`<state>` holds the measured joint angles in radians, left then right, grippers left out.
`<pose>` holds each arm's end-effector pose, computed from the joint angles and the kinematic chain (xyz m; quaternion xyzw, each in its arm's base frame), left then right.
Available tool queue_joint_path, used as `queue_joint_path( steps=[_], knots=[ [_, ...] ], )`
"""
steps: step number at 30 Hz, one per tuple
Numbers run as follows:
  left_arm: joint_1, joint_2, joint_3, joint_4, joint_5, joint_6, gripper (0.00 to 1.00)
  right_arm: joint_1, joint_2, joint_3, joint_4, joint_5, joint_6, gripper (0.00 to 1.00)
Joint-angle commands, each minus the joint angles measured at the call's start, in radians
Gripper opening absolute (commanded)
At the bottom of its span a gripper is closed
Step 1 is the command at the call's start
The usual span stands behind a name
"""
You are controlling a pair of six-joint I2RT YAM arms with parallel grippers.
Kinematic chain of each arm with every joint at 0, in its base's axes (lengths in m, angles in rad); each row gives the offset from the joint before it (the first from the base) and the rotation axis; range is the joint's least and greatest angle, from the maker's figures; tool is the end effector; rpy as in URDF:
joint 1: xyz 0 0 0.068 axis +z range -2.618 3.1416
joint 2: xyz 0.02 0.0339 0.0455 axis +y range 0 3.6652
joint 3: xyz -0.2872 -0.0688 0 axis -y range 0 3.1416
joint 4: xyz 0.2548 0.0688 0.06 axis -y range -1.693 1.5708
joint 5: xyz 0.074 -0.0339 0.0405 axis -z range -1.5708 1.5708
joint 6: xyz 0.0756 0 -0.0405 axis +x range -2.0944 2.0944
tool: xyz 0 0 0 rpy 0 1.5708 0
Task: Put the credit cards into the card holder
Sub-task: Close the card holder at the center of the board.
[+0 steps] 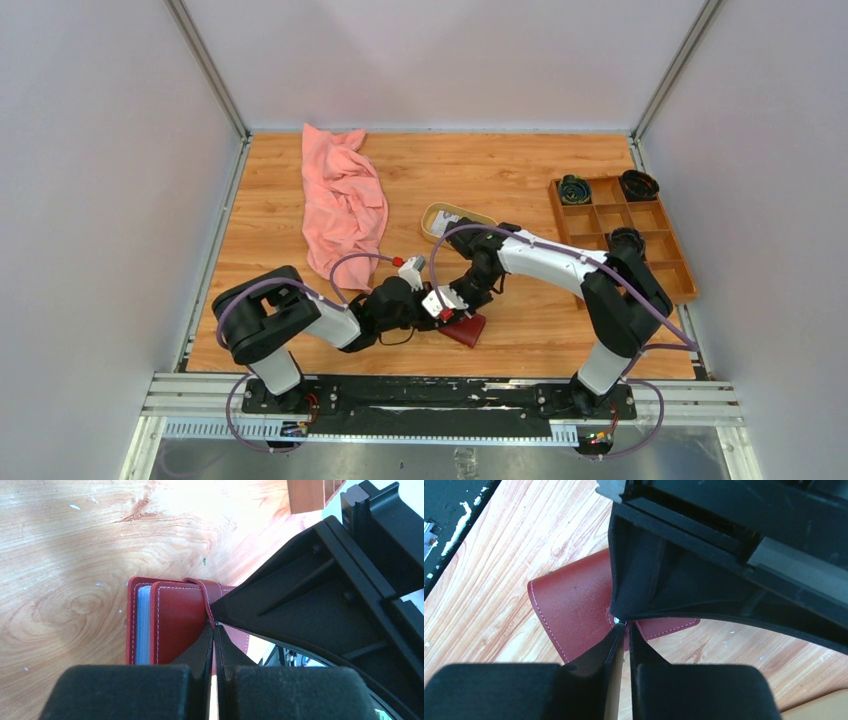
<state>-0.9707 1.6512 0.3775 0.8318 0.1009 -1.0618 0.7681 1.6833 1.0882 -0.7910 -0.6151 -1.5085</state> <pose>0.1687 -0.2601 0.1099 -0.0115 0.8442 -0.4766 0.2451 0.2011 0.2550 0.1723 -0.8733 0.3724 0.2492 0.1910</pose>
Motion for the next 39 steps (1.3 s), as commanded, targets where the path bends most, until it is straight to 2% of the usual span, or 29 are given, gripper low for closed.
queue_joint_path(
  steps=[1,22,28,30,33,39],
  knots=[
    [0.013,0.080,-0.069,-0.200,-0.043,0.029,0.00,0.077,0.080,-0.069,0.032,0.029,0.055,0.11],
    [0.017,0.088,-0.092,-0.170,-0.047,0.001,0.00,0.158,0.163,-0.070,0.103,0.110,0.219,0.09],
    [0.021,0.094,-0.111,-0.102,-0.037,-0.010,0.00,0.165,0.167,-0.056,0.099,0.124,0.246,0.09],
    [0.025,0.083,-0.111,-0.090,-0.029,-0.009,0.03,0.159,0.144,-0.034,0.093,0.134,0.293,0.13],
    [0.031,0.059,-0.108,-0.091,-0.026,-0.005,0.16,0.126,0.085,0.017,0.041,0.113,0.325,0.24],
    [0.044,-0.004,-0.115,-0.114,-0.030,0.016,0.32,0.031,-0.099,0.036,-0.019,0.043,0.374,0.43]
  ],
)
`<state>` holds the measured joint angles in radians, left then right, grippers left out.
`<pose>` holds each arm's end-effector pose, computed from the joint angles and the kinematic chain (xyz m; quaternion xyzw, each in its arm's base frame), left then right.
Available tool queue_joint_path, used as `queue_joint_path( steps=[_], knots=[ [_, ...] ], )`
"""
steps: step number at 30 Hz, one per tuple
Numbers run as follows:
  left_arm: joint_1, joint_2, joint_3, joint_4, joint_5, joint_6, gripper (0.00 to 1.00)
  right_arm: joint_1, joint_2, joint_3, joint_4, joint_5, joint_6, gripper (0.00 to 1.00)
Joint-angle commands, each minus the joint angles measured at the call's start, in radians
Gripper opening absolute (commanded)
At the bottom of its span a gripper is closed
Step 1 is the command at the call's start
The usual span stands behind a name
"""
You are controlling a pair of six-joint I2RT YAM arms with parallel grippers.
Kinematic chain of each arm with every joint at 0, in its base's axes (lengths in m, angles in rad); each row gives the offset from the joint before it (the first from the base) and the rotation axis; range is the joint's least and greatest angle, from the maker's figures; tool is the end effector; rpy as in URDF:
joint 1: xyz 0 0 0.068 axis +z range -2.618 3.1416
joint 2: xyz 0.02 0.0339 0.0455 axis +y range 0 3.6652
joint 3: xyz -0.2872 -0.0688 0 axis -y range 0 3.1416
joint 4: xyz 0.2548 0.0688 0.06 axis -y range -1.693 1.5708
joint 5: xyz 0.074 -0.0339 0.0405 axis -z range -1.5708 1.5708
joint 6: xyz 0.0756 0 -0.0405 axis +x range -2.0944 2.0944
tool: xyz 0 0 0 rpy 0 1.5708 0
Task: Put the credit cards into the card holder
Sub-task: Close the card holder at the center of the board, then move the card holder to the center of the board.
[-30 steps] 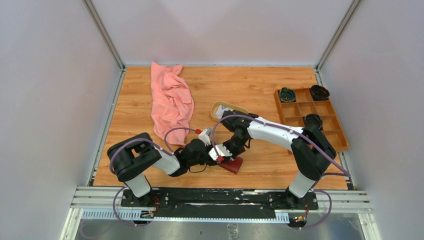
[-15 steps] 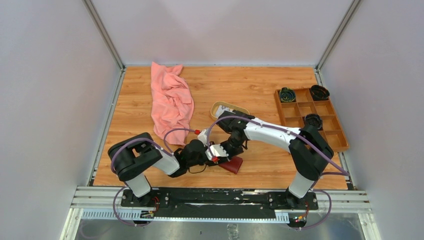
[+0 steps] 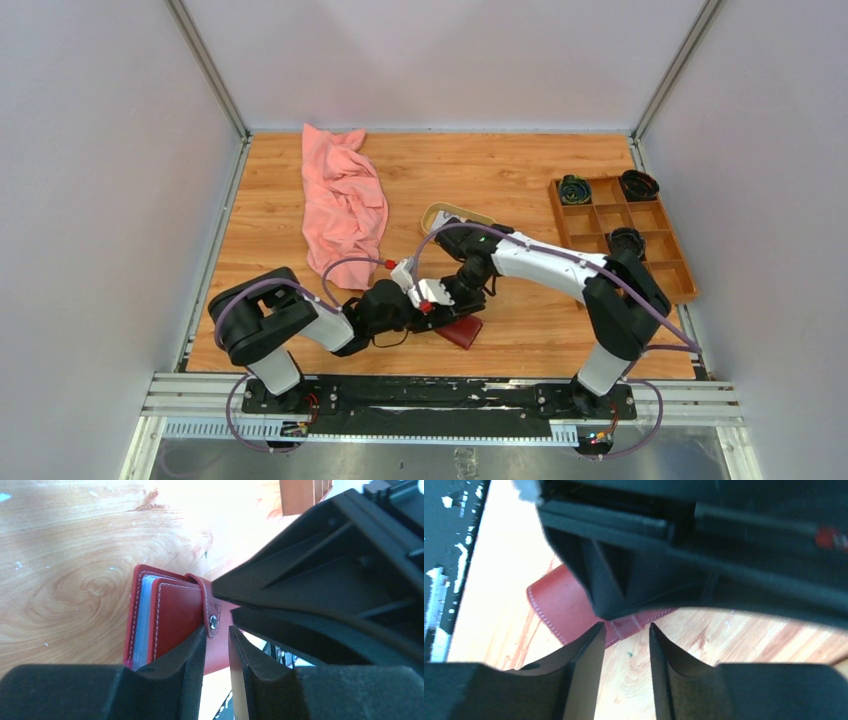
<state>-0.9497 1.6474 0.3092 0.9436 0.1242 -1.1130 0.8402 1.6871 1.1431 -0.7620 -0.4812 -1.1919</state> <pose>0.1650 -0.2467 0.1085 -0.0334 0.8304 -0.5016 0.2401 0.2004 0.2761 0.1821 -0.8349 0.4803 0.2101 0.1676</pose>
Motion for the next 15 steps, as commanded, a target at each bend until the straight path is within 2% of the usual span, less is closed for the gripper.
queue_joint_path(
  steps=[1,5,15],
  knots=[
    [0.024,-0.011,-0.045,-0.237,-0.056,0.072,0.34,-0.057,-0.131,-0.024,-0.055,-0.108,0.067,0.44],
    [0.026,-0.060,-0.033,-0.308,-0.067,0.097,0.41,-0.115,-0.227,-0.056,-0.075,-0.153,0.094,0.50],
    [0.047,-0.214,-0.022,-0.515,-0.123,0.176,0.48,-0.244,-0.314,-0.078,-0.122,-0.256,0.109,0.51]
  ],
)
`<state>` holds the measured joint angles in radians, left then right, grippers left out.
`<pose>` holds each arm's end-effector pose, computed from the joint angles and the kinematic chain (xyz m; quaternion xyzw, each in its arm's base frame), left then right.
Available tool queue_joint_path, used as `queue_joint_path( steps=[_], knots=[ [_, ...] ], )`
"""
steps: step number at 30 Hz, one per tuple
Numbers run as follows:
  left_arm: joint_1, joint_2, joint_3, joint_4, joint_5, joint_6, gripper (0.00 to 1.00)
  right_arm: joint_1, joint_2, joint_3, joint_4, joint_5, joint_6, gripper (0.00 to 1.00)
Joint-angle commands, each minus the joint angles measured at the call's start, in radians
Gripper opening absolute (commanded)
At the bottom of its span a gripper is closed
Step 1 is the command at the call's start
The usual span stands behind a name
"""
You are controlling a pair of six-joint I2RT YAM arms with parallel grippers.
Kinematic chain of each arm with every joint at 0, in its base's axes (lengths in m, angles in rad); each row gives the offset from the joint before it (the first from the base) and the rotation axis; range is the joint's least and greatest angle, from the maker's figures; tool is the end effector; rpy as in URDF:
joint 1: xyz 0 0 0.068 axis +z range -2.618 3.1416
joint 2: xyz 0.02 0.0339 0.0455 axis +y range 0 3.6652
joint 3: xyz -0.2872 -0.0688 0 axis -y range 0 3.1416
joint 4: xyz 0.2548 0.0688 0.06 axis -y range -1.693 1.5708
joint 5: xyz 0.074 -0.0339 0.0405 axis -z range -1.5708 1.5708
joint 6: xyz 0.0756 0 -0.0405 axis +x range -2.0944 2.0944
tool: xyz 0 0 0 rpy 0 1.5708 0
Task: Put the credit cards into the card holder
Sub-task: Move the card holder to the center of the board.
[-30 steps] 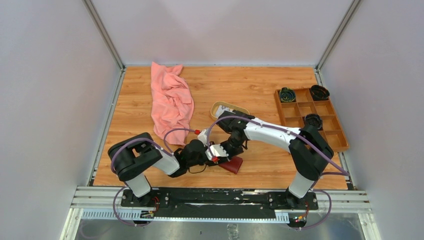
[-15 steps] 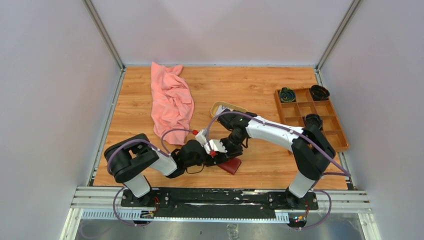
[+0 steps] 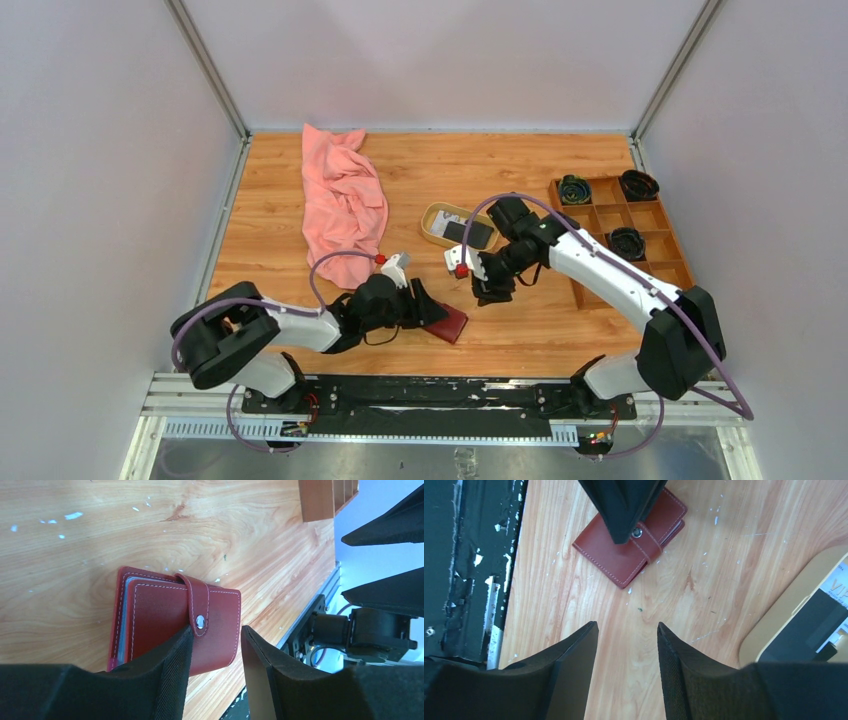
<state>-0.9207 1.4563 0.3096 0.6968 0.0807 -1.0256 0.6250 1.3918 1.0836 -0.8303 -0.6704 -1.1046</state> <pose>0.1654 -0.2275 0.1263 -0.0230 0.8463 -0.4583 0.2706 0.2042 0.2052 0.2550 -0.7477 0.5447 0.2640 0.2730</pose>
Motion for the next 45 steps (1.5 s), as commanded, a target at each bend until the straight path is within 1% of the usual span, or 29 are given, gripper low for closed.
queue_joint_path(
  steps=[1,6,9,12,15,18,22,24,27,28,31,33,37,40,45],
  knots=[
    [0.021,-0.040,-0.023,-0.282,-0.079,0.099,0.48,-0.033,-0.020,-0.017,-0.054,-0.069,0.027,0.51],
    [0.027,-0.138,-0.017,-0.371,-0.119,0.147,0.52,-0.059,-0.027,-0.012,-0.055,-0.087,0.050,0.52],
    [0.049,-0.200,-0.026,-0.399,-0.114,0.146,0.59,-0.065,-0.035,-0.019,-0.055,-0.094,0.049,0.52],
    [0.088,-0.256,-0.046,-0.399,-0.077,0.140,0.62,-0.067,-0.036,-0.022,-0.055,-0.099,0.048,0.52],
    [0.128,-0.306,-0.060,-0.399,-0.007,0.128,0.64,-0.068,-0.033,-0.024,-0.055,-0.106,0.043,0.52],
    [0.172,-0.326,-0.076,-0.399,0.077,0.107,0.65,-0.068,-0.026,-0.028,-0.055,-0.122,0.041,0.52],
    [0.192,-0.339,-0.100,-0.397,0.135,0.064,0.65,-0.067,-0.011,-0.034,-0.047,-0.167,0.049,0.52],
    [0.195,-0.360,-0.110,-0.396,0.159,0.044,0.65,-0.061,-0.007,-0.050,0.013,-0.196,0.120,0.52],
    [0.197,-0.407,-0.121,-0.395,0.193,0.027,0.65,-0.036,0.003,-0.075,0.175,-0.232,0.333,0.52],
    [0.199,-0.424,-0.124,-0.396,0.201,0.026,0.65,-0.030,0.020,-0.070,0.216,-0.266,0.409,0.52],
    [0.208,-0.460,-0.143,-0.396,0.210,0.032,0.67,-0.014,0.126,-0.035,0.324,-0.392,0.619,0.49],
    [0.212,-0.469,-0.155,-0.396,0.213,0.045,0.68,0.013,0.208,-0.008,0.378,-0.421,0.731,0.43],
    [0.217,-0.464,-0.166,-0.396,0.229,0.068,0.68,0.079,0.367,0.064,0.388,-0.437,0.843,0.28],
    [0.218,-0.467,-0.171,-0.396,0.231,0.074,0.68,0.095,0.441,0.096,0.392,-0.451,0.892,0.16],
    [0.234,-0.512,-0.188,-0.397,0.263,0.077,0.68,0.101,0.491,0.111,0.395,-0.385,0.924,0.12]
  ],
)
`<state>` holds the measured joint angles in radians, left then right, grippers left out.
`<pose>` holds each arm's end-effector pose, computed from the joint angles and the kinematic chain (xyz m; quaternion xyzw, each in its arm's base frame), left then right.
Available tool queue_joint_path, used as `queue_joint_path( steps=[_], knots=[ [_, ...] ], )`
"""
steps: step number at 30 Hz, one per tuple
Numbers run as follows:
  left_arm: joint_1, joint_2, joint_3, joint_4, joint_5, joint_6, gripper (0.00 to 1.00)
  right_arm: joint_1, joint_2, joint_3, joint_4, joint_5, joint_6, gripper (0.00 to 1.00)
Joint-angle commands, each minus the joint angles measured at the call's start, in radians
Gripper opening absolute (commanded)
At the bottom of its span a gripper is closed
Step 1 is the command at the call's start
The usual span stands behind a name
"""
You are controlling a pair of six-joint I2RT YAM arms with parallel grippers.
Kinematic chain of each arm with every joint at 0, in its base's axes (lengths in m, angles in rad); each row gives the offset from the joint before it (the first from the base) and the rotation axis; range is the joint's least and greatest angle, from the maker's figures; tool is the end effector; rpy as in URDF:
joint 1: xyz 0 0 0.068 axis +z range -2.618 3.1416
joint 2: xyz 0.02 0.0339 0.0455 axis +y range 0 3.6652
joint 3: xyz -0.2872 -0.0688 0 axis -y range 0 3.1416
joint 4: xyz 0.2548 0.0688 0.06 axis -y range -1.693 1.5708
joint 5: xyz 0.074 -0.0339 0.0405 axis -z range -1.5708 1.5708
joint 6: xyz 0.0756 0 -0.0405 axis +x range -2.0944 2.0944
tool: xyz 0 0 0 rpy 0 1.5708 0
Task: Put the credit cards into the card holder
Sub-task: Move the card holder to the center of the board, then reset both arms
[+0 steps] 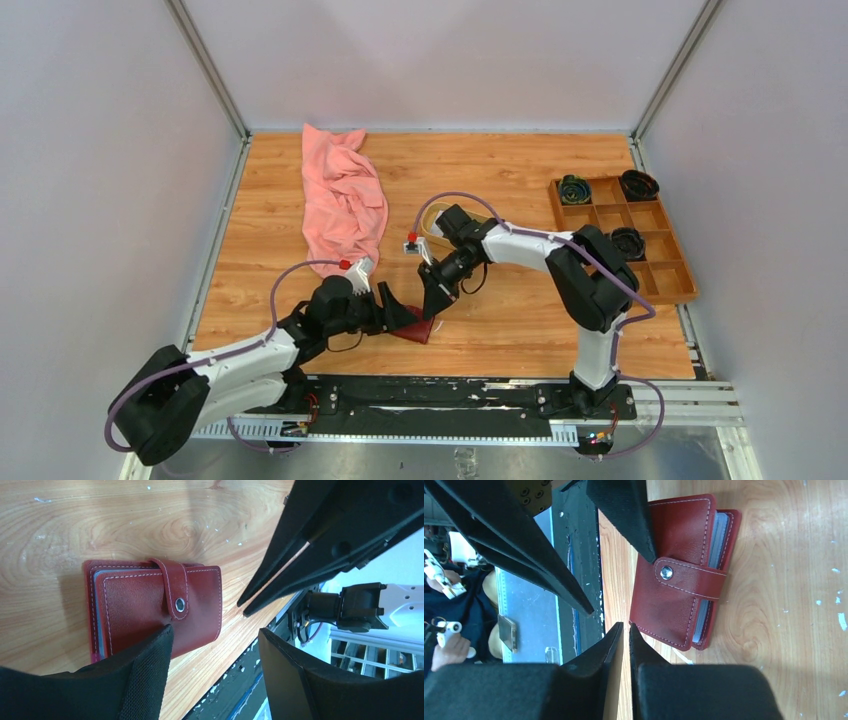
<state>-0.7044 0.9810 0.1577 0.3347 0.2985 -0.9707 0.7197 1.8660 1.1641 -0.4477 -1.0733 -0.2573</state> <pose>0.1430 -0.1507 0.1374 -0.0366 0.8503 -0.4638 0.2462 0.2434 0.3017 0.1691 -0.4888 0.6920 0.5278 0.0603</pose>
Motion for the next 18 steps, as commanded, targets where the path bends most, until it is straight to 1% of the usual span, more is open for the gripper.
queue_joint_path(
  steps=[1,2,4,6,7,8,9,10,11,12,13,14,15,16,18],
  knots=[
    [0.022,-0.053,-0.045,-0.036,0.056,0.020,0.68,0.006,0.018,0.032,0.011,0.030,0.071,0.12],
    [0.027,-0.068,-0.051,-0.040,0.070,0.019,0.68,0.003,0.013,0.036,0.001,0.043,0.055,0.12],
    [0.035,-0.103,-0.047,-0.078,0.091,0.041,0.68,-0.002,-0.017,0.062,-0.076,0.095,-0.042,0.14],
    [0.037,-0.142,-0.009,-0.187,0.098,0.098,0.72,-0.019,-0.069,0.099,-0.201,0.127,-0.183,0.16],
    [0.038,-0.164,0.027,-0.264,0.088,0.140,0.72,-0.034,-0.096,0.104,-0.231,0.147,-0.220,0.18],
    [0.038,-0.186,0.075,-0.383,0.066,0.189,0.73,-0.050,-0.127,0.102,-0.258,0.164,-0.260,0.20],
    [0.037,-0.209,0.129,-0.543,0.029,0.250,0.74,-0.066,-0.160,0.098,-0.285,0.195,-0.304,0.23],
    [0.038,-0.230,0.189,-0.639,-0.004,0.309,0.75,-0.081,-0.197,0.088,-0.296,0.251,-0.336,0.27],
    [0.040,-0.248,0.244,-0.728,-0.040,0.358,0.82,-0.095,-0.237,0.073,-0.296,0.318,-0.364,0.31],
    [0.041,-0.265,0.284,-0.742,-0.050,0.382,0.88,-0.120,-0.276,0.055,-0.295,0.386,-0.389,0.35],
    [0.041,-0.279,0.297,-0.732,-0.041,0.392,0.89,-0.149,-0.317,0.050,-0.292,0.429,-0.404,0.38],
    [0.043,-0.283,0.337,-0.753,-0.060,0.411,0.91,-0.184,-0.355,0.044,-0.287,0.459,-0.409,0.42],
    [0.042,-0.279,0.368,-0.782,-0.087,0.434,0.94,-0.229,-0.387,0.044,-0.284,0.464,-0.410,0.44],
    [0.045,-0.266,0.412,-0.815,-0.109,0.460,0.95,-0.275,-0.421,0.044,-0.283,0.463,-0.409,0.47],
    [0.047,-0.227,0.537,-0.876,-0.144,0.513,0.97,-0.365,-0.485,0.038,-0.283,0.445,-0.411,0.53]
  ],
)
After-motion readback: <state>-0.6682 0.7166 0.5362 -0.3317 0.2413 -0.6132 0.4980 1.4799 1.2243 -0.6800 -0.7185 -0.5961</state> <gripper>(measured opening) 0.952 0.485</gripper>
